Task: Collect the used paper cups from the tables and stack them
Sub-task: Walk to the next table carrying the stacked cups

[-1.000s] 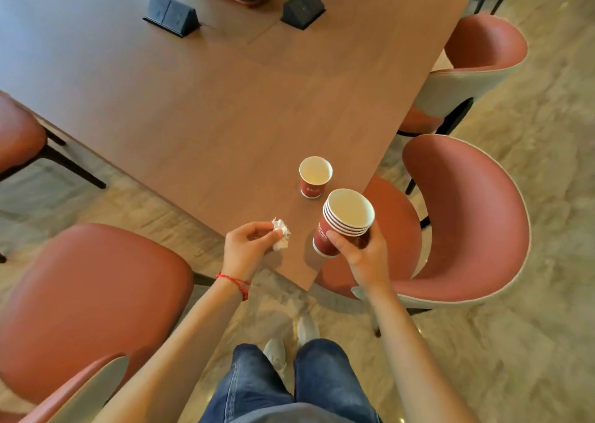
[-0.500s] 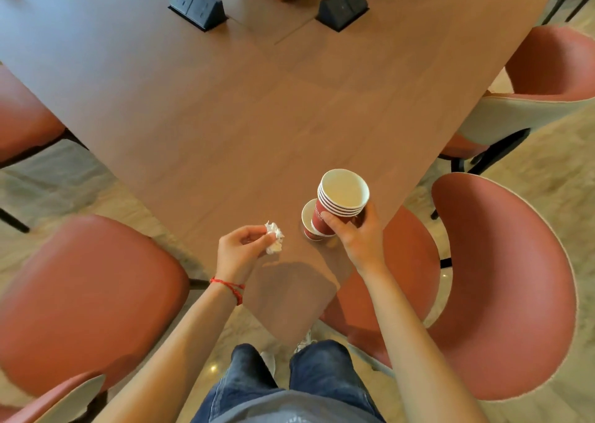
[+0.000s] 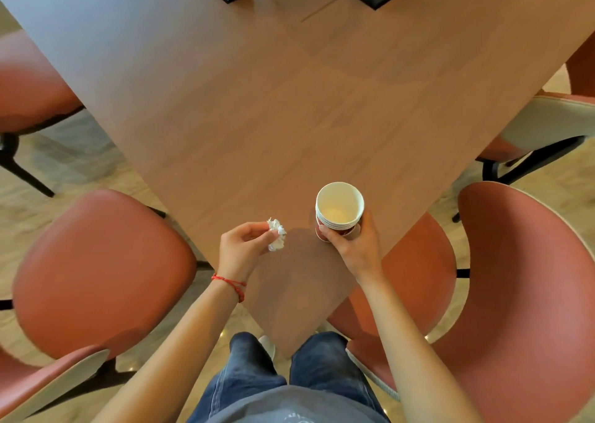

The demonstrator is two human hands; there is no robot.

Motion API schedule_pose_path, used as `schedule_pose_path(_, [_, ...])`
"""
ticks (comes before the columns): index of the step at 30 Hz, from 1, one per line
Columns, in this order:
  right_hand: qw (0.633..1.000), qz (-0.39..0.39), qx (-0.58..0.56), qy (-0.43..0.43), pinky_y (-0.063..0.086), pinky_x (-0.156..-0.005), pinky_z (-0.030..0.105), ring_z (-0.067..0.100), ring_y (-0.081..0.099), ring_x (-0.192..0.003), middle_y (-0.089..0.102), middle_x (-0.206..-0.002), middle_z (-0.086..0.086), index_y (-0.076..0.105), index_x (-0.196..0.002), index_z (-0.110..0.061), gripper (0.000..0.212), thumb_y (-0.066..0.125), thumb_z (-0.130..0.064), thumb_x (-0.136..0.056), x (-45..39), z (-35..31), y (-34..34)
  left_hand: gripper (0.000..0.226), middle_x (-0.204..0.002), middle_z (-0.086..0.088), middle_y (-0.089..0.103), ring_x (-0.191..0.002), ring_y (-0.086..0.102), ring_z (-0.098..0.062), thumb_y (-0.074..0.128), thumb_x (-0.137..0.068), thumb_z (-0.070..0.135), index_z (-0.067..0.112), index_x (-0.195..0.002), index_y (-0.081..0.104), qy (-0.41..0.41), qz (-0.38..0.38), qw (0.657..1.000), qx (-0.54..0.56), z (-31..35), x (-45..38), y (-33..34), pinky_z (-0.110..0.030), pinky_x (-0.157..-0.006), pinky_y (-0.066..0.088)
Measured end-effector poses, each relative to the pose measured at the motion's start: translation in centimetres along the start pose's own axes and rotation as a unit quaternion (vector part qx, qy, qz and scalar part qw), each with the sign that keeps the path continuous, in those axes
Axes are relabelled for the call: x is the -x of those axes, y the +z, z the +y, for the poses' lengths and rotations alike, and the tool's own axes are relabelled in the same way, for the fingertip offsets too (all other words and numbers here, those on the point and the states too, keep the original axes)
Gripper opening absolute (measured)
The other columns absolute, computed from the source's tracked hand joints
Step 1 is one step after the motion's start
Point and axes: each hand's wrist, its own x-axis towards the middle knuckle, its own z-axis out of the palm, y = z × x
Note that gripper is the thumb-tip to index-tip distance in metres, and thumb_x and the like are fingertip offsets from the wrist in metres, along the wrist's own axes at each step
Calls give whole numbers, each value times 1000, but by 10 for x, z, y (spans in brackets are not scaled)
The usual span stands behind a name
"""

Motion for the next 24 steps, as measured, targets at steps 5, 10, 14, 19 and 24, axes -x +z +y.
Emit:
schedule_pose_path(5, [999,-23,-12,20,50,-88,29,7,59,-107,62,-112,-12,48,-111,-44,65,83,-41,-57,3,18,4,9,-75,-2,68,-64,64,-5,72,-77,7,15,-78,69,-6,14,1000,3,-5,3,0,-12,-57,52])
schedule_pose_path(10, [999,-30,3,41,50,-92,37,9,58,-110,61,-115,-14,43,-112,-53,75,85,-46,-51,5,30,8,7,-78,-4,68,-70,63,-11,72,-77,8,11,-83,69,-17,24,1000,-4,-9,6,0,-14,-60,53])
schedule_pose_path(14, [999,-8,6,45,49,-86,27,1,57,-105,60,-108,-22,43,-107,-58,72,84,-46,-49,0,32,11,6,-78,-4,68,-71,63,-12,72,-77,9,13,-80,69,-16,31,999,-7,-10,5,2,-17,-63,54])
schedule_pose_path(19, [1000,-8,0,28,49,-83,23,1,58,-100,61,-104,-22,46,-104,-49,65,87,-33,-56,-5,32,14,7,-77,0,69,-68,64,-6,72,-77,10,16,-79,69,-10,42,999,2,-11,6,3,-12,-57,51])
schedule_pose_path(24, [998,-51,-27,23,44,-77,6,-7,58,-98,62,-101,-25,50,-101,-48,61,87,-31,-55,-6,23,20,8,-68,7,70,-63,65,0,73,-76,10,17,-78,70,-16,74,996,45,-13,8,-7,-12,-56,50])
